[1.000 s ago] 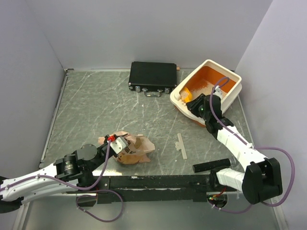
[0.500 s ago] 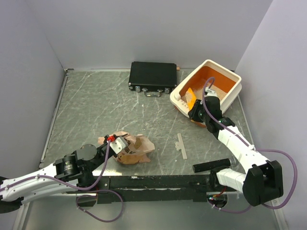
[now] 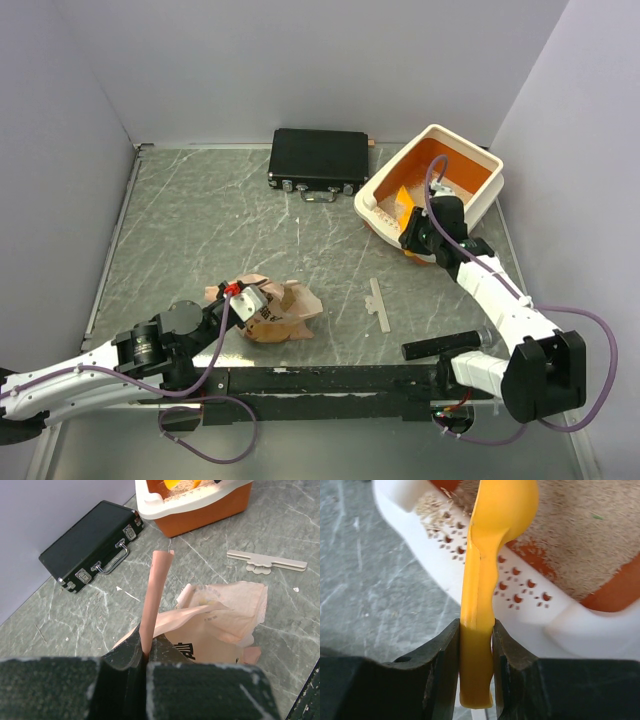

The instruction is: Fill the litter box with clean litter

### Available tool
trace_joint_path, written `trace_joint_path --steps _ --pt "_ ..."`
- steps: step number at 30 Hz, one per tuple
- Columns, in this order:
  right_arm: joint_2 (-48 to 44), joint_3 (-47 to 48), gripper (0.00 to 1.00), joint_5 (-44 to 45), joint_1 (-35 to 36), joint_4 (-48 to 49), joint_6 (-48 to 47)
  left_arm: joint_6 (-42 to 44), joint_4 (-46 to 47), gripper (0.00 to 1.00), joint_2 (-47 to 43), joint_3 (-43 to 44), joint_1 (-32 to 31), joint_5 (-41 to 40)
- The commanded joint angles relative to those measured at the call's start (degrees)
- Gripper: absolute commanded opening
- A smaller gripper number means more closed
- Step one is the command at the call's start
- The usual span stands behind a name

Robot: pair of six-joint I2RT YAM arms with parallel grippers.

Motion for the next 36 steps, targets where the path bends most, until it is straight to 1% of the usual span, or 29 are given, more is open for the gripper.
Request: trace_joint_path --steps 1,7,12,13,15,17,22,26,29,30,33,36 --pt "2.0 3.3 0.0 2.9 -1.3 -2.8 -0.4 -1.6 4.1 0.01 -0.2 1.9 -0.4 1.4" --pt "6.6 9.0 0.0 2.9 -1.4 -7.4 -3.5 -1.5 4.0 0.01 -0.2 1.8 -0.3 1.2" --pt "7.8 13.3 0.0 9.4 -0.7 -12.0 -8.3 -1.5 4.0 0.01 0.5 1.9 -0.3 1.4" --pt "8.8 14.2 0.0 12.1 -0.3 -12.9 -9.2 -1.6 3.8 0.01 0.6 2.0 -0.3 1.4" --pt "10.1 16.8 0.0 14.4 1.2 -15.0 -10.8 -1.6 3.7 0.01 1.3 2.1 -0.4 1.2" --pt "12.2 19.1 0.0 19.8 4.2 -18.5 -12.1 -1.7 3.5 0.01 1.6 2.3 -0.4 0.8" --pt "15.6 20.9 0.0 23.9 7.0 -22.0 -14.9 -1.8 3.0 0.01 1.4 2.4 -0.4 0.3" --pt "16.9 21.4 0.0 16.6 7.0 -21.8 -16.7 -1.8 2.7 0.01 1.4 2.6 -0.4 0.6" --pt "18.8 22.3 0.0 13.8 7.0 -22.8 -18.0 -2.0 2.6 0.01 1.5 2.8 -0.4 0.7" --pt "19.2 22.2 0.0 9.7 7.1 -22.5 -18.5 -2.0 2.4 0.01 1.4 2.8 -0.4 0.7" --pt "20.1 22.5 0.0 4.1 7.1 -22.7 -18.5 -2.0 2.5 0.01 1.2 2.8 -0.4 0.7" --pt "20.9 23.2 0.0 0.8 7.1 -23.6 -18.8 -1.9 2.4 0.01 1.0 2.8 -0.4 0.6"
